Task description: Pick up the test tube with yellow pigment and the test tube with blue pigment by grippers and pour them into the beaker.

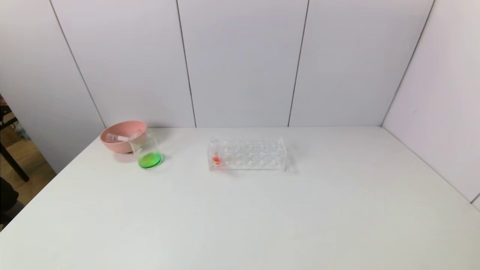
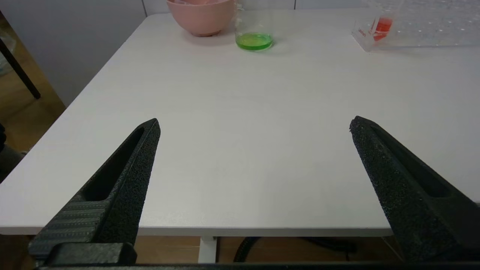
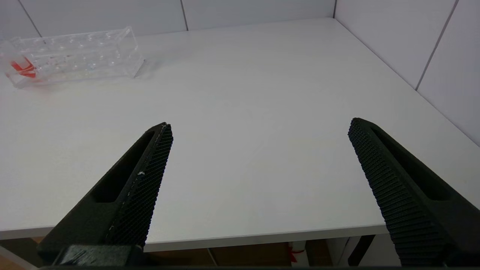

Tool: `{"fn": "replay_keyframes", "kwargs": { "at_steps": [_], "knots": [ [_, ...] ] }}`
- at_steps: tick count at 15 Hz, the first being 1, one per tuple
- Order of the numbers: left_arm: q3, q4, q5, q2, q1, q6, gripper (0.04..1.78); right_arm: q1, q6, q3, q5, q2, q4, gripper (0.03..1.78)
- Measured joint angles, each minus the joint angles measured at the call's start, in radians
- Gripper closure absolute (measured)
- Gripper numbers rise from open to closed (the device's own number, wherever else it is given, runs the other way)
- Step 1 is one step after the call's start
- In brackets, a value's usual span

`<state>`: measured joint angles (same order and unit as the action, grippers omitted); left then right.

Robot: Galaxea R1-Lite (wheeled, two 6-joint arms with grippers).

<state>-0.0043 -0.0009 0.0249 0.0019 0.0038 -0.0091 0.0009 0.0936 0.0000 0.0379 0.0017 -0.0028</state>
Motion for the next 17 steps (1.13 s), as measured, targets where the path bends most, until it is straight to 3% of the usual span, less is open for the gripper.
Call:
{"fn": "replay_keyframes", "kwargs": {
  "at_steps": [7,17],
  "knots": [
    [0.004,-0.006,0.008,-0.002,0.000,-0.085,0.06,0.000,0.000,0.000,0.000,0.000,0.000,0.10],
    [0.004,-0.006,0.008,-0.002,0.000,-0.086,0.06,-0.001,0.004,0.000,0.000,0.000,0.000,0.10]
  ]
}}
